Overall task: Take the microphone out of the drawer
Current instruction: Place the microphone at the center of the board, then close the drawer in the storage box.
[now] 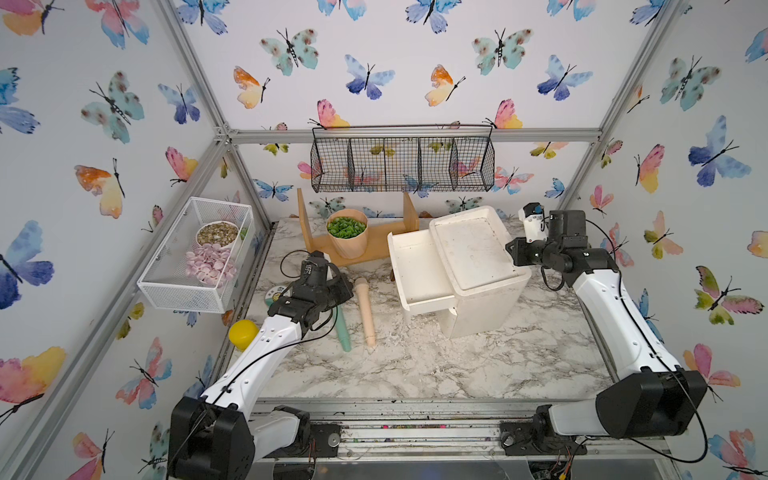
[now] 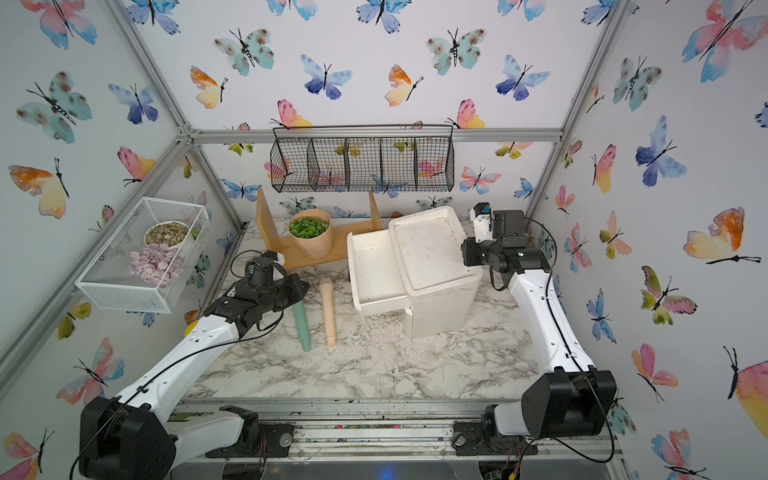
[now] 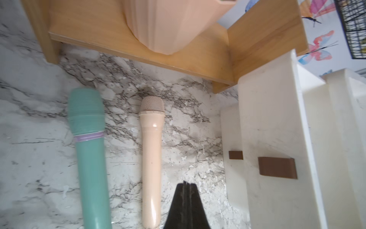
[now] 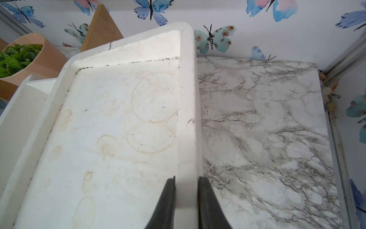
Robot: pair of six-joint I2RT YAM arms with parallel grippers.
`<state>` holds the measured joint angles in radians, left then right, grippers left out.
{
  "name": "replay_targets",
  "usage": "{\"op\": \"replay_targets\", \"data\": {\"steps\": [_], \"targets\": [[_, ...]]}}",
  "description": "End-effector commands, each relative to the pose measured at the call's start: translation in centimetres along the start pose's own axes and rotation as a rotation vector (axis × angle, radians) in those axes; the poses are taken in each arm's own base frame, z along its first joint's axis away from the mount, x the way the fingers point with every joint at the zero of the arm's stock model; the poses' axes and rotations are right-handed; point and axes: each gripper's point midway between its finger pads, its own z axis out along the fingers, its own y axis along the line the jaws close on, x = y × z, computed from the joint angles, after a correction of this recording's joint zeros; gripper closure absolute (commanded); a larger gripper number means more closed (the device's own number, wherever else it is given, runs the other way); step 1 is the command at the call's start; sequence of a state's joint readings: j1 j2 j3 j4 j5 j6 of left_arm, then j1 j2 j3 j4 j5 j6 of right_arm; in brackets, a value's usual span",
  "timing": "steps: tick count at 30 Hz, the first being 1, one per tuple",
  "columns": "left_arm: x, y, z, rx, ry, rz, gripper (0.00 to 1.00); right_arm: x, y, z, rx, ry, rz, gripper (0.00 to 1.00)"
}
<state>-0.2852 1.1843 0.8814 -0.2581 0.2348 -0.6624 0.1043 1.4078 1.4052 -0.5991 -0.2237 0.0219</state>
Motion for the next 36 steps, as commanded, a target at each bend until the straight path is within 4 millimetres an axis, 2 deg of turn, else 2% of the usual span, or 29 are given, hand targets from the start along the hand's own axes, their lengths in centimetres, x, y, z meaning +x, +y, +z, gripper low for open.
{"op": "replay_targets", "data": {"steps": [1, 10, 17, 24, 36], "targets": [[1.2, -3.8, -0.4, 0.236, 0.066, -0.044, 1.0, -2.3, 2.1, -1.0, -0.108, -0.075, 0.042, 0.93], [3.5, -6.7, -0.1, 0.446, 0.163, -0.096, 1.0, -2.2, 2.3, -1.0, -0.115, -0.072, 0.047, 0.93], [4.8, -8.7, 0.6, 0.482, 0.206, -0.064, 1.0, -2.4, 2.4, -1.0, -0.125, -0.076, 0.053, 0.93], [4.9, -10.2, 2.2, 0.504, 0.22, -0.073, 1.0, -2.3, 2.5, -0.9, -0.133, -0.073, 0.058, 0.93], [6.2, -14.0, 4.7, 0.552, 0.271, -0.04, 1.0, -2.2, 2.7, -0.7, -0.145, -0.074, 0.063, 0.93]]}}
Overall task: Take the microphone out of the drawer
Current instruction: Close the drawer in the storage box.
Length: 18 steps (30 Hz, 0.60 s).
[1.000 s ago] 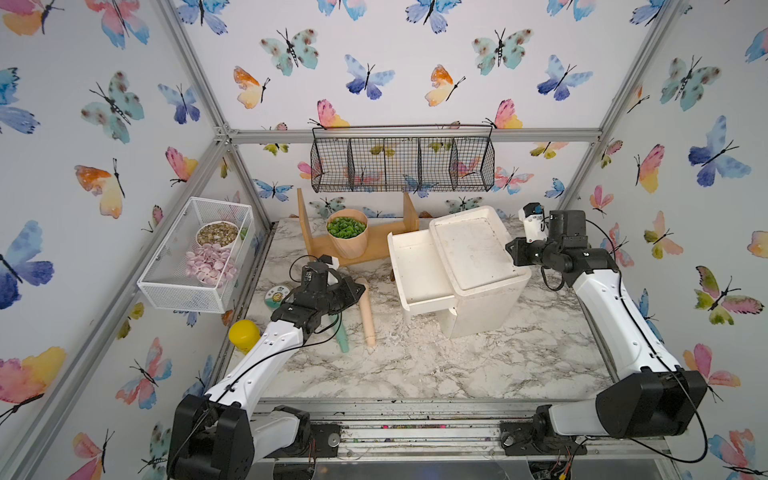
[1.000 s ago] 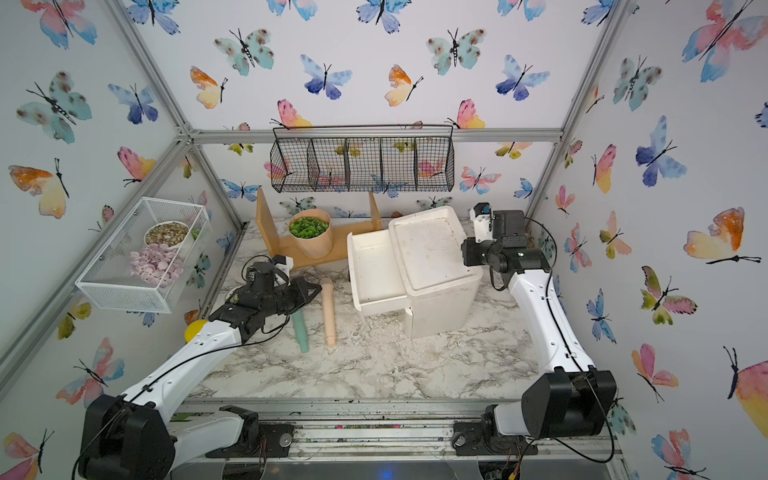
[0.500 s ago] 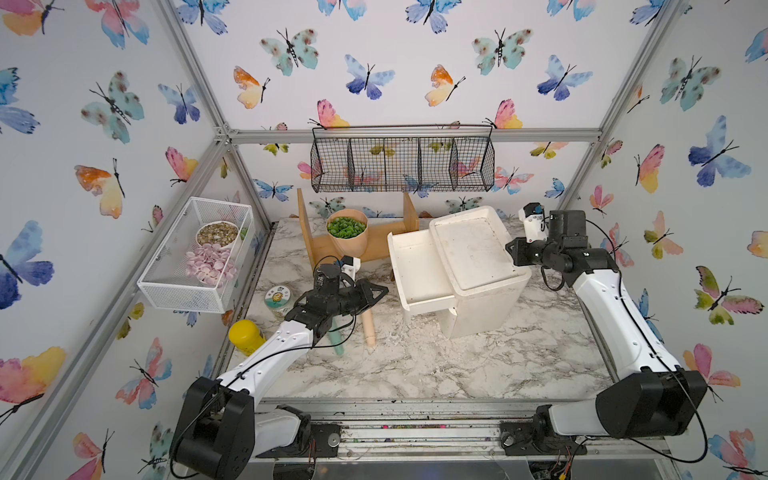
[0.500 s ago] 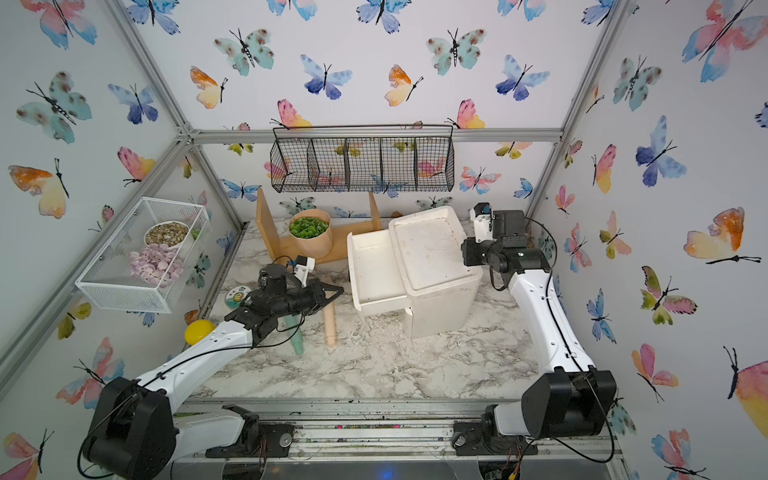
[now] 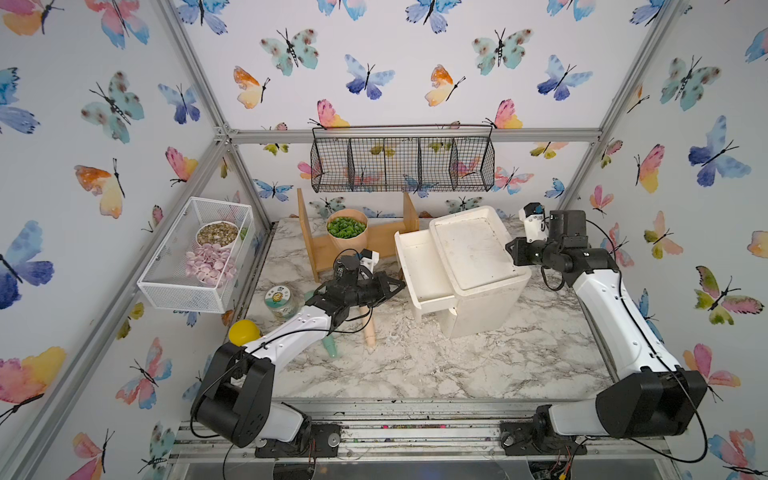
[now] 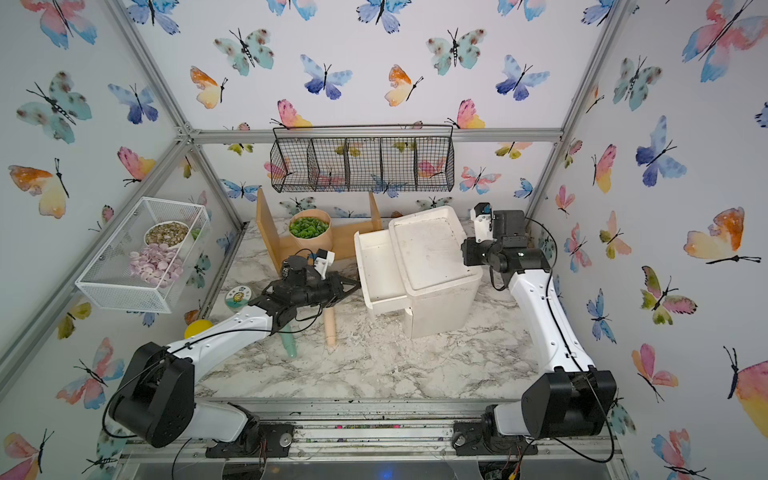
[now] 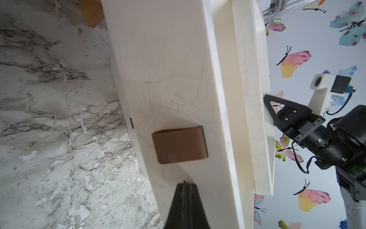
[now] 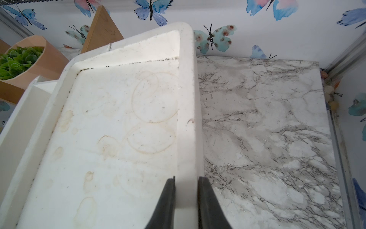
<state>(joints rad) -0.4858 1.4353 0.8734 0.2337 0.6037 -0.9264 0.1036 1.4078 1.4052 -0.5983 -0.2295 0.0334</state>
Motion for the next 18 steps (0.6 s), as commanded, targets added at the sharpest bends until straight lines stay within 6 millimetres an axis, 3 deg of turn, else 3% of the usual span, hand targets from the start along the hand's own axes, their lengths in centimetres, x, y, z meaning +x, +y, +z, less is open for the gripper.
{"op": "replay_targets", "data": {"steps": [1, 18], "targets": [[-0.2, -2.0, 1.2, 0.058, 0.005, 0.037, 1.0, -2.1, 2.6, -0.6, -0.14, -0.072, 0.049, 0.93], [-0.2, -4.6, 7.5, 0.108, 0.084, 0.071, 1.0, -2.3, 2.8, -0.6, -0.153, -0.078, 0.051, 0.94]]}}
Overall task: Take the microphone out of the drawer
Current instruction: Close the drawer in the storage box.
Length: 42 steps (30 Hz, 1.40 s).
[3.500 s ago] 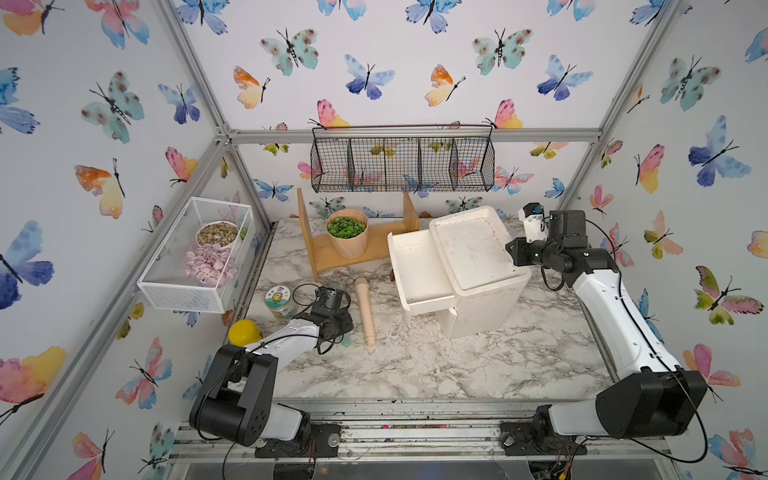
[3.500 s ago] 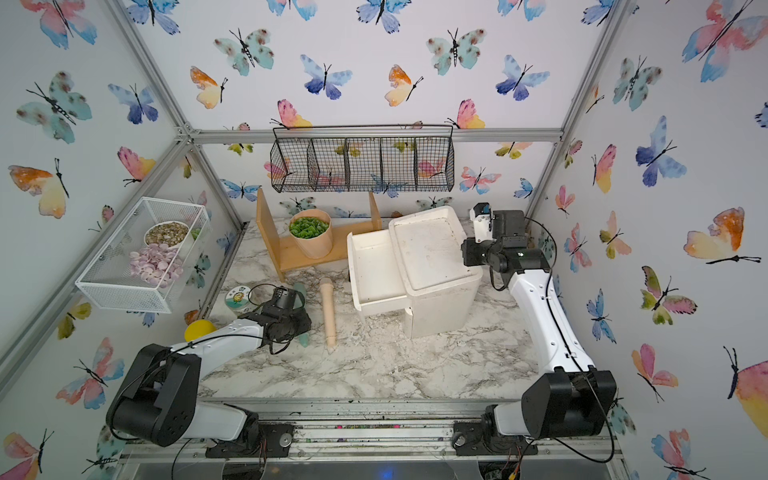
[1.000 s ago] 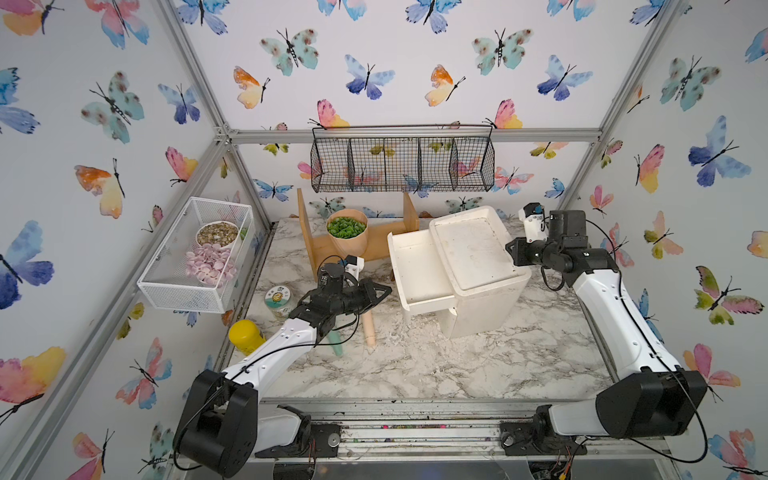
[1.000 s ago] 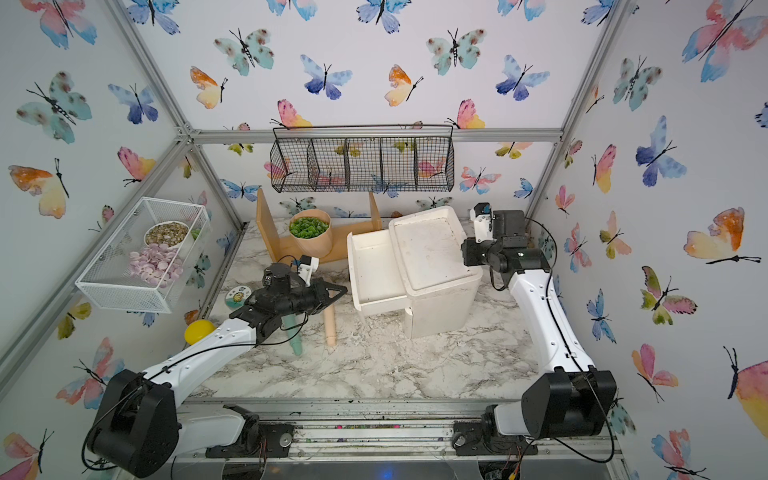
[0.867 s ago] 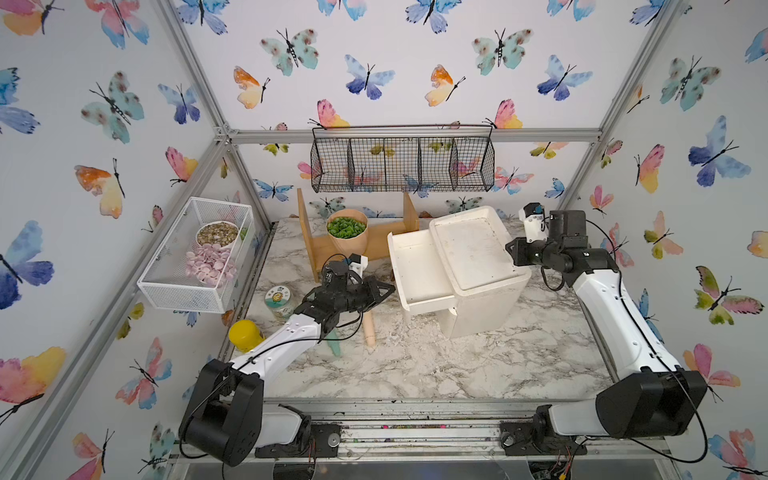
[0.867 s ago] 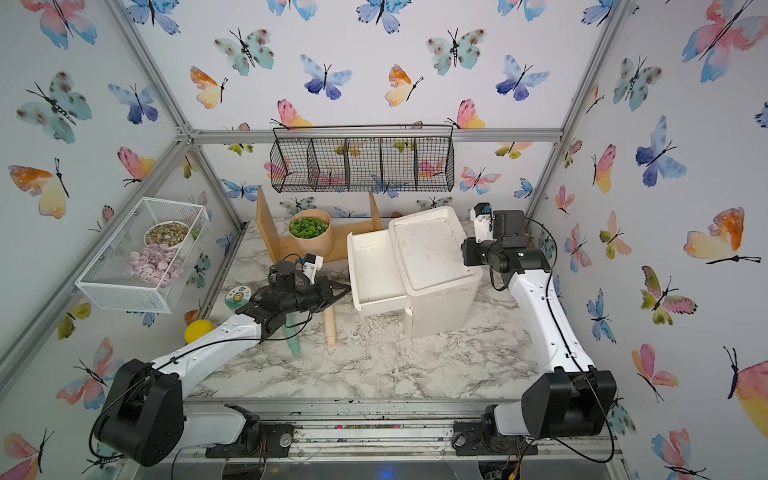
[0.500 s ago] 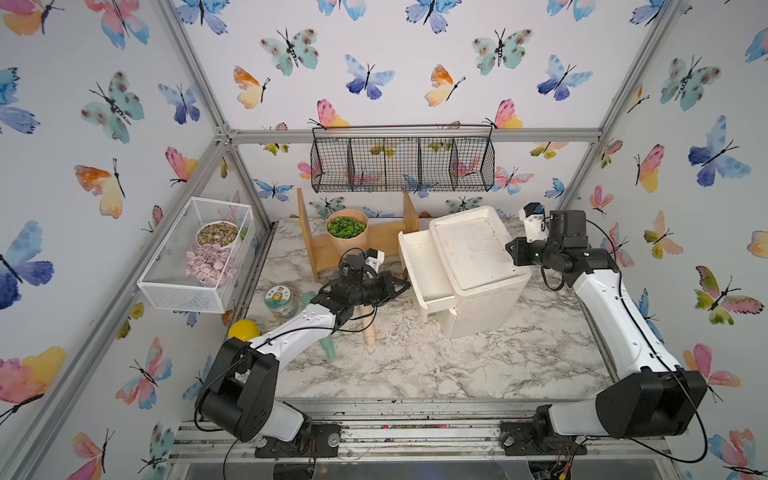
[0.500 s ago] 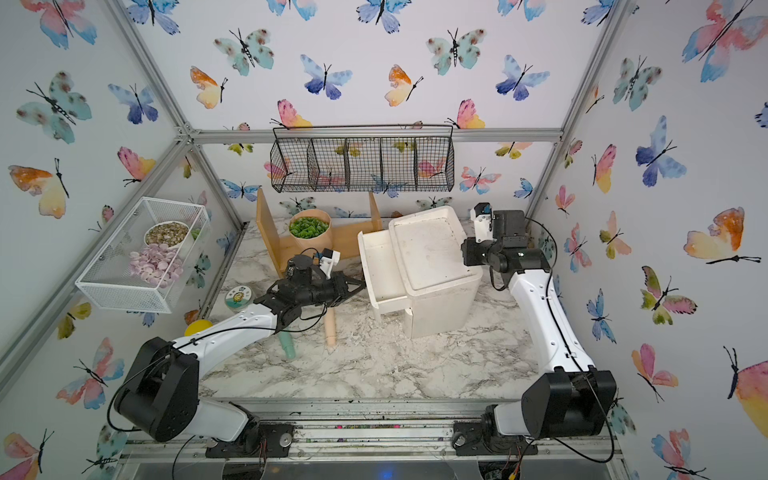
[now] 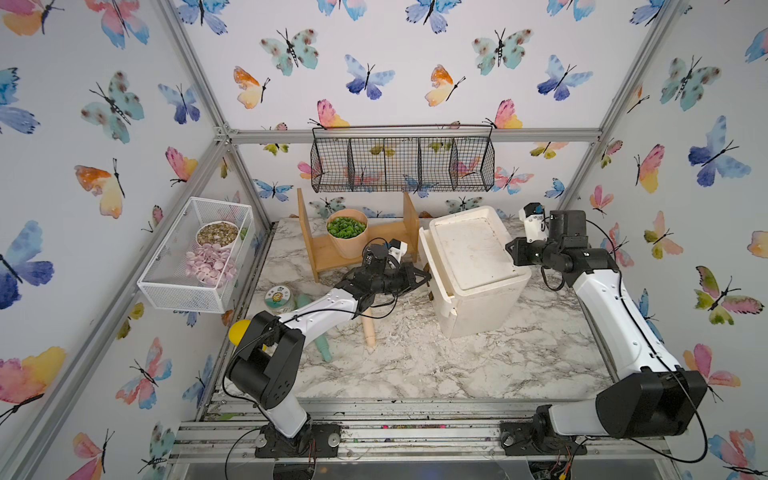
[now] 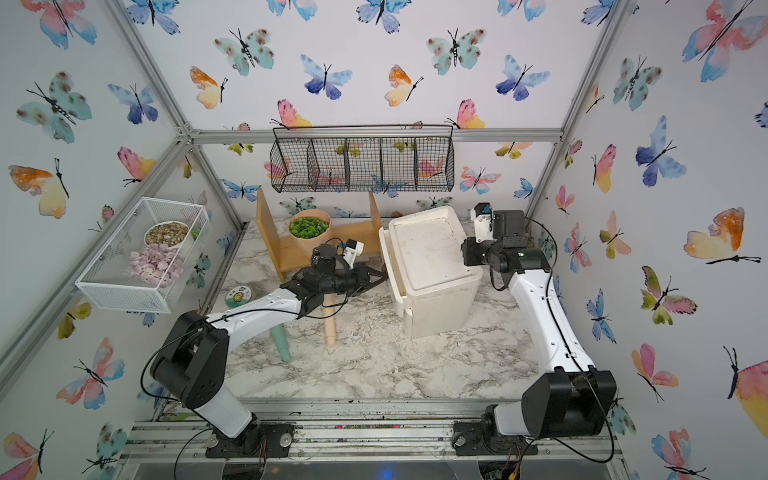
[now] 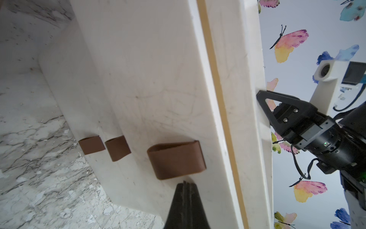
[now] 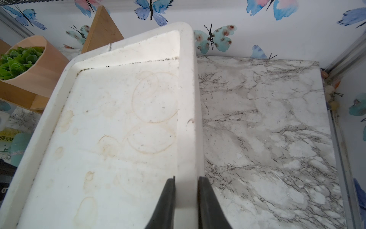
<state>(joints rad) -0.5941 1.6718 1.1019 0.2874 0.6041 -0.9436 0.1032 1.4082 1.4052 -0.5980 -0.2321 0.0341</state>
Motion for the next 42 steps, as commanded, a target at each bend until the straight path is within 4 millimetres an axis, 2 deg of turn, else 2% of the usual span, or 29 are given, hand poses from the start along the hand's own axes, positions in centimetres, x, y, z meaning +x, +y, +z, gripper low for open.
{"op": "replay_targets", "data": {"steps": [1, 5, 17, 20, 24, 28, 32, 35, 37, 42], "targets": [[-0.1, -1.1, 1.3, 0.038, 0.016, 0.029, 1.0, -2.2, 2.8, -0.6, -0.15, -0.076, 0.053, 0.93], [0.0, -1.3, 2.3, 0.044, 0.03, 0.033, 1.0, -2.3, 2.8, -0.6, -0.152, -0.079, 0.053, 0.93], [-0.2, -1.6, 3.5, 0.057, 0.034, 0.036, 1.0, -2.3, 2.8, -0.5, -0.151, -0.073, 0.055, 0.93], [-0.1, -1.7, 3.2, 0.059, 0.035, 0.042, 1.0, -2.3, 2.7, -0.6, -0.147, -0.075, 0.055, 0.94], [0.1, -1.3, 1.7, 0.025, 0.012, 0.066, 0.99, -2.3, 2.8, -0.6, -0.149, -0.076, 0.056, 0.94], [0.2, -0.1, -0.5, -0.007, -0.015, 0.058, 0.85, -2.3, 2.7, -0.4, -0.15, -0.076, 0.055, 0.93], [0.5, 1.0, -2.5, -0.031, -0.04, 0.05, 0.75, -2.4, 2.8, -0.3, -0.153, -0.076, 0.054, 0.94], [0.8, 1.9, -3.6, -0.043, -0.059, 0.043, 0.62, -2.3, 2.7, -0.3, -0.152, -0.075, 0.056, 0.94], [1.1, 2.6, -4.1, -0.041, -0.066, 0.026, 0.55, -2.3, 2.8, -0.2, -0.154, -0.074, 0.056, 0.93], [1.2, 3.5, -4.2, 0.003, -0.08, -0.009, 0.46, -2.2, 2.8, -0.2, -0.155, -0.072, 0.056, 0.94]]}}
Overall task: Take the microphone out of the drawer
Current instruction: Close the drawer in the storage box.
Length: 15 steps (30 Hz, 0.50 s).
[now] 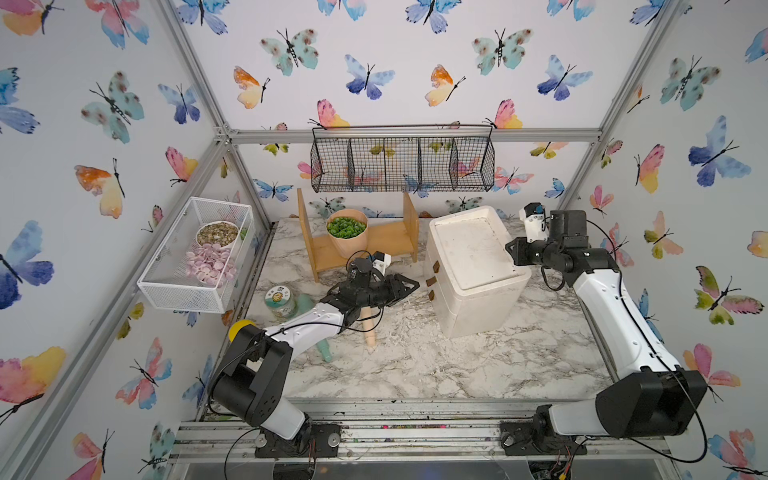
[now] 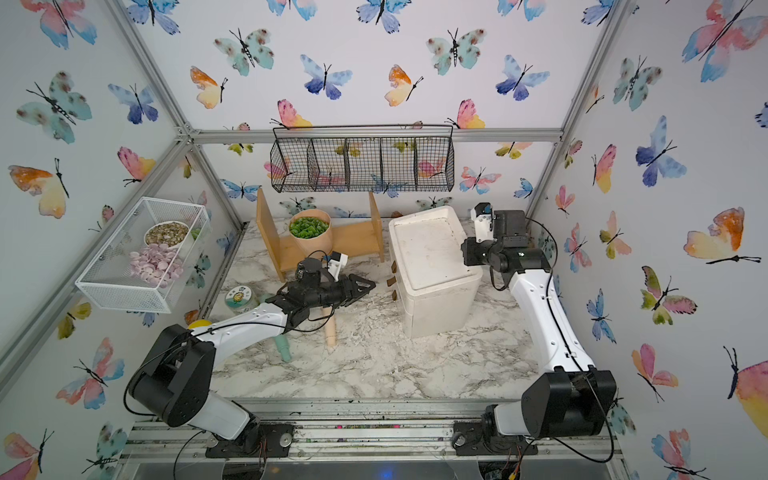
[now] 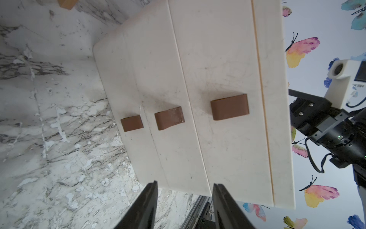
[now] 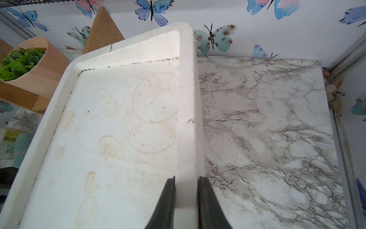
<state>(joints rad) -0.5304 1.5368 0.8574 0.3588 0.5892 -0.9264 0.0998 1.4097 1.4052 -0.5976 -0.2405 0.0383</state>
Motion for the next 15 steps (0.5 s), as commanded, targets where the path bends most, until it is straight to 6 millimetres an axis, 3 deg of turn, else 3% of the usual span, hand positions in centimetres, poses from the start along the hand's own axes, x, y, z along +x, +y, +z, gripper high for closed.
{"op": "replay_targets", "data": {"steps": [1, 15], "targets": [[-0.7, -0.7, 0.0, 0.067, -0.032, 0.011, 0.45, -2.2, 2.8, -0.2, -0.149, -0.071, 0.05, 0.94], [-1.9, 0.3, 3.2, 0.169, -0.058, -0.044, 0.41, -2.4, 2.8, -0.2, -0.153, -0.077, 0.053, 0.93]]}}
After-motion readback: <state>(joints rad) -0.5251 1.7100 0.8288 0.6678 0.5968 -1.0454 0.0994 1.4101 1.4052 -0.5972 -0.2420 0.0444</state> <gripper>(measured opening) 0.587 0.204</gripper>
